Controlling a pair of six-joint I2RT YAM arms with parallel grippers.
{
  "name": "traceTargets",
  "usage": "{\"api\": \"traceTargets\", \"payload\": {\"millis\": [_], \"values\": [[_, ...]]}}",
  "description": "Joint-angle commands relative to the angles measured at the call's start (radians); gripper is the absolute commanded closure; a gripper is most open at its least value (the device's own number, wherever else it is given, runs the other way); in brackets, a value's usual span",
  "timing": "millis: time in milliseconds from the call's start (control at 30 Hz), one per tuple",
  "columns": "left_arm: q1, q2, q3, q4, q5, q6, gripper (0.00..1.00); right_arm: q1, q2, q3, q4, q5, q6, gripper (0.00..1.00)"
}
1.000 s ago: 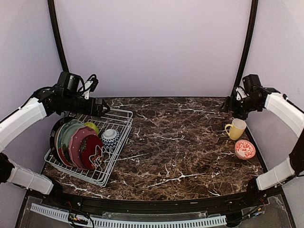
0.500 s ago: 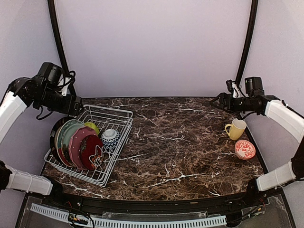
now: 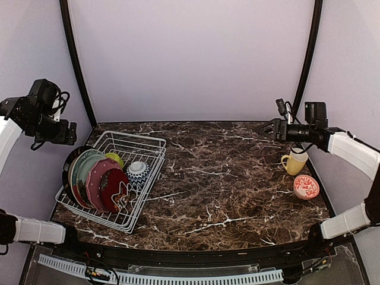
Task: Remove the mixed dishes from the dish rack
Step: Grab the plate from the dish rack.
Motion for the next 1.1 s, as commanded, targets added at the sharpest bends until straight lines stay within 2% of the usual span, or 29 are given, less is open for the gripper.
{"api": "traceTargets", "payload": {"millis": [0, 200, 433, 533, 733, 800, 933, 1067], "values": [[0.050, -0.018, -0.044, -0.031, 0.098, 0.046, 0.05, 0.020, -0.001, -0.026, 0.119, -0.144, 0.007, 0.01], [0.060, -0.007, -0.080, -0.004, 0.134, 0.080, 0.14, 0.032, -0.016, -0.047, 0.164, -0.205, 0.027, 0.01], [0.088, 0.062, -0.093, 0.026, 0.109, 0.149, 0.24, 0.095, -0.041, -0.039, 0.127, -0.173, -0.017, 0.01], [0.112, 0.091, -0.101, 0.065, 0.182, 0.168, 0.27, 0.095, -0.050, -0.041, 0.123, -0.164, -0.019, 0.01], [0.118, 0.123, -0.154, 0.108, 0.229, 0.199, 0.36, 0.095, -0.051, -0.043, 0.138, -0.176, -0.020, 0.01], [0.118, 0.139, -0.168, 0.117, 0.243, 0.207, 0.42, 0.095, -0.050, -0.045, 0.151, -0.188, -0.017, 0.01], [0.118, 0.166, -0.169, 0.112, 0.222, 0.232, 0.52, 0.095, -0.051, -0.059, 0.171, -0.189, -0.014, 0.01], [0.118, 0.166, -0.177, 0.112, 0.186, 0.254, 0.56, 0.095, -0.047, -0.058, 0.172, -0.180, -0.016, 0.01]]}}
